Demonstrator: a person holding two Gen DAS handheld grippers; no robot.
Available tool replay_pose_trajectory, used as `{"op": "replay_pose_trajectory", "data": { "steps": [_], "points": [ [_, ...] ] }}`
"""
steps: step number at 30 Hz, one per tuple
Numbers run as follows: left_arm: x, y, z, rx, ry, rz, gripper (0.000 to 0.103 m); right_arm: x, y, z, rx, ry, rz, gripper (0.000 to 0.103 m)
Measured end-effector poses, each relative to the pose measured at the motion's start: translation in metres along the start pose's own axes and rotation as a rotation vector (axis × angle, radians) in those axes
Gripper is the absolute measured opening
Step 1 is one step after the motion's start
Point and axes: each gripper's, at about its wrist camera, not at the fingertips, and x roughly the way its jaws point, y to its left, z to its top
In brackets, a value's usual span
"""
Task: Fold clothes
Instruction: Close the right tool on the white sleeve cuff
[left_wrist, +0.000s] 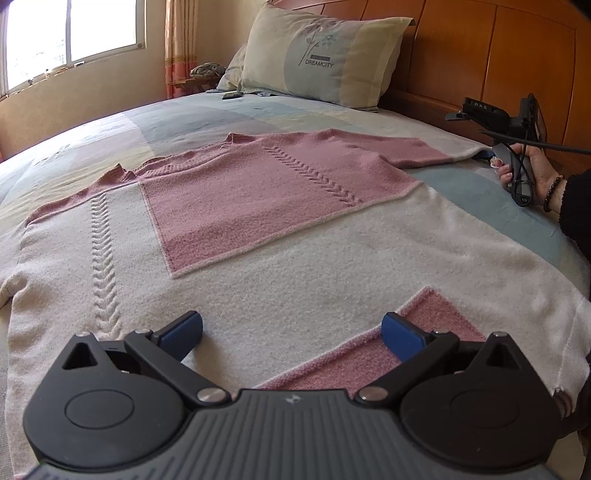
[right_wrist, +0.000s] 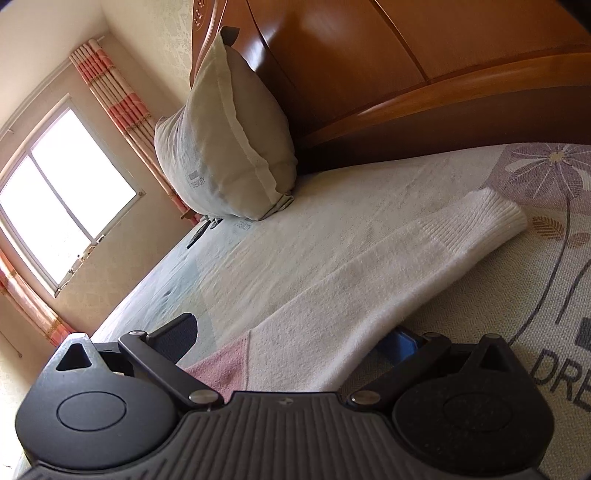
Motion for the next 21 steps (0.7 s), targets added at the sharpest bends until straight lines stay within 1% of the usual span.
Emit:
{"op": "replay_pose_trajectory", "data": {
  "steps": [9, 14, 17, 21],
  "points": [
    [0.002, 0.006, 0.002, -0.015, -0.003, -0.006, 0.102, 0.017, 0.0, 0.009, 0.001, -0.008, 0.018, 0.103],
    [0.0, 0.01, 0.003, -0.036, -0.007, -0.011, 0.102, 0.011, 0.001, 0.012, 0.076, -0.017, 0.106, 0.103],
    [-0.002, 0.013, 0.004, -0.05, -0.013, -0.012, 0.102, 0.007, 0.008, 0.014, 0.092, -0.027, 0.151, 0.103],
    [-0.003, 0.016, 0.005, -0.065, -0.015, -0.007, 0.102, 0.006, 0.028, 0.015, 0.072, -0.017, 0.193, 0.103]
  ]
}}
